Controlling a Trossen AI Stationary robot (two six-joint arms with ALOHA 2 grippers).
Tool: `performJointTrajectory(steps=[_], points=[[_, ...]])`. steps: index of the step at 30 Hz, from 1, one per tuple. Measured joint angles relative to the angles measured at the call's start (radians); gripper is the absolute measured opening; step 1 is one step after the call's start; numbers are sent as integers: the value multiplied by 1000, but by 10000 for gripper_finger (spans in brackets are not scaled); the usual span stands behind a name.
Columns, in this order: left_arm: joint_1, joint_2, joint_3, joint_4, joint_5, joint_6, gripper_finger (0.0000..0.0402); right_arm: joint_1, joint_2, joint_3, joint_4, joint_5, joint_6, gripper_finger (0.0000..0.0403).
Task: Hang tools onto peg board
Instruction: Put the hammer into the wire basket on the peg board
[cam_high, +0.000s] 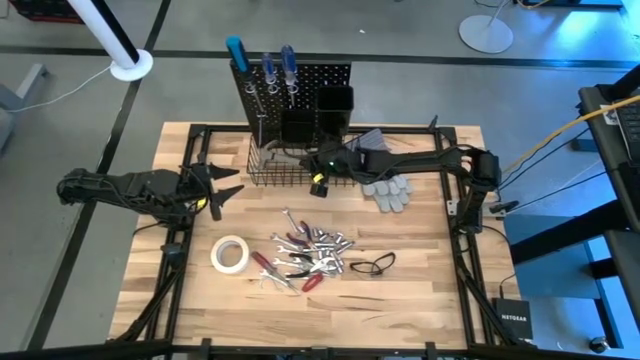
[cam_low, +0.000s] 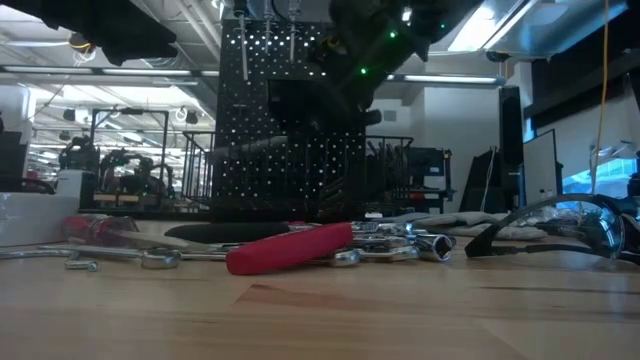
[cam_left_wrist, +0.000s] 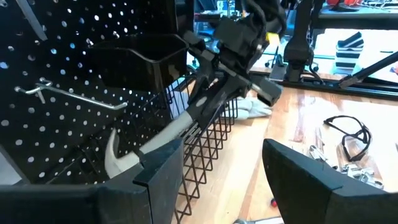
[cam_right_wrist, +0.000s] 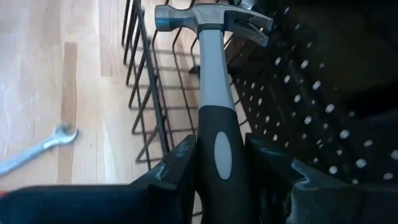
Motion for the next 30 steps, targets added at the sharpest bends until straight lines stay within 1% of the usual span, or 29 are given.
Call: performJointTrajectory(steps=[7,13,22,30], points=[[0,1,0,3,0,-1,210,0,-1,-38,27,-1,-22,120],[0,1,0,3,0,0,210,0,-2,-40,22,-1,-43,120],[0,0,0,0,0,1,210,-1,-2,-44,33,21,-10,173],[0,0,0,-1,0,1,210,-1,-1,-43,31,24,-11,180]])
